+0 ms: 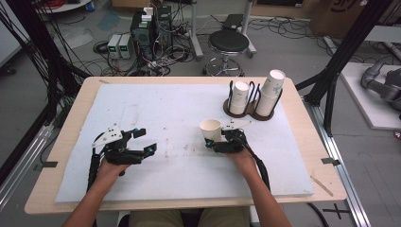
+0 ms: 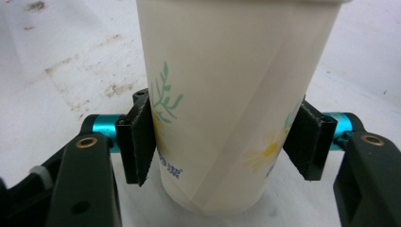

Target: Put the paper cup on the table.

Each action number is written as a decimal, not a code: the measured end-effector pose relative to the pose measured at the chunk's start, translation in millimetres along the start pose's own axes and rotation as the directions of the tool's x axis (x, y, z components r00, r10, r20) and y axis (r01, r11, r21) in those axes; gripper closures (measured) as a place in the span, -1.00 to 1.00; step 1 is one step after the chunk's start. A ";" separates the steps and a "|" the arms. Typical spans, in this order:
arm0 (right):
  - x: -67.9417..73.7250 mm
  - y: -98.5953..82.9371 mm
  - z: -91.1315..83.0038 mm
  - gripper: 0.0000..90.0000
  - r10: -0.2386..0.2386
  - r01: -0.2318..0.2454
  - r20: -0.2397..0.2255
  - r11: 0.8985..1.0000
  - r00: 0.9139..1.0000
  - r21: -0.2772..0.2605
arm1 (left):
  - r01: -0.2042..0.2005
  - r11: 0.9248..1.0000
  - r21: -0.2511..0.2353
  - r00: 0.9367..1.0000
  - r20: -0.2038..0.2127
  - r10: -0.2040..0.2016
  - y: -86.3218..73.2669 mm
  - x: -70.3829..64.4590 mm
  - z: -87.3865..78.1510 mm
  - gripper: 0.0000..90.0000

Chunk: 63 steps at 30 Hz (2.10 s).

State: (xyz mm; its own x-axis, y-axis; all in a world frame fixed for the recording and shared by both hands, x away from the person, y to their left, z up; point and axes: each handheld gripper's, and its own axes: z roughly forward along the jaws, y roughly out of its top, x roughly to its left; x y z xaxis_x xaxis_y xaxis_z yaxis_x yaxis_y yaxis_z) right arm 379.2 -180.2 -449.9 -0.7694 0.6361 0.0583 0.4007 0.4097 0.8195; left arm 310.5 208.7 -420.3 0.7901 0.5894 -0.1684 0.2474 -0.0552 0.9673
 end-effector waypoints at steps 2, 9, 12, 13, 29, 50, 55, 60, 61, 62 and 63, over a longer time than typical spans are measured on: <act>-0.6 -0.2 -1.9 -0.21 0.003 -0.003 -0.004 1.000 1.000 0.016 | 0.000 1.000 0.000 1.000 0.000 0.000 -0.1 0.0 0.0 -0.57; 0.2 -2.6 -9.1 -0.21 -0.043 0.043 -0.002 0.996 0.999 0.073 | 0.002 1.000 0.003 1.000 -0.003 -0.002 -0.6 -0.4 0.8 -0.57; -0.5 -5.7 -11.0 -0.22 -0.039 0.039 -0.009 0.995 0.999 0.087 | 0.002 1.000 0.009 1.000 -0.001 -0.002 -0.9 0.0 1.1 -0.57; -0.5 -5.9 -11.4 -0.22 -0.042 0.043 -0.009 0.995 0.999 0.093 | 0.002 1.000 0.009 1.000 -0.001 -0.002 -1.1 -0.2 1.4 -0.57; -1.6 -10.8 -22.4 -0.55 0.011 -0.010 -0.006 0.994 1.000 0.111 | 0.014 1.000 0.013 1.000 0.001 -0.014 -2.0 1.9 0.6 -0.57; 5.7 -41.2 -126.0 -0.55 0.035 -0.018 0.109 0.989 0.993 -0.150 | 0.034 0.998 -0.051 0.998 -0.058 -0.037 -0.3 11.9 -14.9 -0.67; 8.7 -46.8 -136.1 -0.55 0.052 -0.031 0.124 0.985 0.991 -0.168 | 0.030 0.998 -0.049 0.998 -0.050 -0.032 -0.6 9.9 -15.4 -0.67; 11.2 -49.7 -141.9 -0.55 0.061 -0.035 0.140 0.983 0.988 -0.182 | 0.033 0.997 -0.064 0.998 -0.043 -0.036 -0.5 7.8 -18.0 -0.66; 12.3 -51.0 -143.2 -0.55 0.071 -0.044 0.145 0.983 0.987 -0.181 | 0.031 0.997 -0.065 0.998 -0.043 -0.034 -0.4 7.5 -18.9 -0.66; 12.6 -52.2 -143.9 -0.55 0.076 -0.048 0.143 0.981 0.987 -0.186 | 0.034 0.997 -0.069 0.998 -0.043 -0.037 -0.5 7.2 -19.5 -0.66; 12.8 -53.2 -144.6 -0.55 0.075 -0.047 0.146 0.982 0.986 -0.185 | 0.035 0.997 -0.072 0.998 -0.041 -0.038 -0.7 7.2 -19.8 -0.66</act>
State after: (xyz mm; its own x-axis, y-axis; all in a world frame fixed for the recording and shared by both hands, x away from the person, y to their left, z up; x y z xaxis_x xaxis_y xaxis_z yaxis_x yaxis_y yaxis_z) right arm 276.1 -288.4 -410.3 -0.6563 0.7536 0.0357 0.3377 0.2511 0.9071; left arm 304.9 229.0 -418.4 0.7566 0.6236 -0.1967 0.2334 0.0235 0.9721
